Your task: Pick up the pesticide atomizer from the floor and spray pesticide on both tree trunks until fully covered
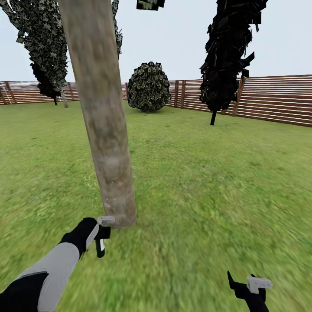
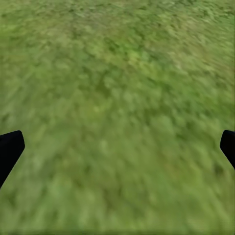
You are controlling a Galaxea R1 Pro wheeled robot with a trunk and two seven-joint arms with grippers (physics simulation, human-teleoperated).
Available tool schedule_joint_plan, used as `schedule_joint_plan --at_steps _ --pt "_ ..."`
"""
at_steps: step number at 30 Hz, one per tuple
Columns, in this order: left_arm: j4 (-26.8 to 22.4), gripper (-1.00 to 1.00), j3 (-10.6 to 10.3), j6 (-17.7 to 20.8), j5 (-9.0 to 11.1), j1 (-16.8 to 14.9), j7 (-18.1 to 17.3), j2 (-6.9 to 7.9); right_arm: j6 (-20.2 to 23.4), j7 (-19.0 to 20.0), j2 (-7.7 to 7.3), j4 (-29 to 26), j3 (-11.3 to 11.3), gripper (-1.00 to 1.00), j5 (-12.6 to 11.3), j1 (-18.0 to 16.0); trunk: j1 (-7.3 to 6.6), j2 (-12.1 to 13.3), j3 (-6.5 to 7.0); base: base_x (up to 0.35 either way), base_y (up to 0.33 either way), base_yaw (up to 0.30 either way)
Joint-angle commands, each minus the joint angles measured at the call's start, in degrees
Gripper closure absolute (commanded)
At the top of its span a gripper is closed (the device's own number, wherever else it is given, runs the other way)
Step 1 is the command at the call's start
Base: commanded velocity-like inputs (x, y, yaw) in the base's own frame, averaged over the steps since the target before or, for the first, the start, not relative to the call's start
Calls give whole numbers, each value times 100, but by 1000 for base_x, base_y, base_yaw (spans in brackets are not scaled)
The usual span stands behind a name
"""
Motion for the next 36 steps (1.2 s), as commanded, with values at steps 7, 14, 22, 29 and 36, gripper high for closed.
schedule_joint_plan --at_steps 7,14,22,29,36 --pt "0 100 -13 13 61 46 -38 458 0 0 0 2 0 -100 0 0 0 0 0 0 0 0" --pt "0 100 -77 13 56 43 -30 -54 1 0 0 2 0 -100 0 0 0 0 0 0 -34 0" --pt "1 100 -161 13 59 56 -27 -124 0 0 0 2 0 -100 0 0 0 0 0 0 -231 0" --pt "16 100 -186 98 26 66 -24 175 0 -2 0 2 0 -100 0 0 0 0 0 6 -18 0" --pt "12 100 -166 473 48 62 -48 327 0 -2 0 2 0 -100 0 0 0 0 0 246 137 0"
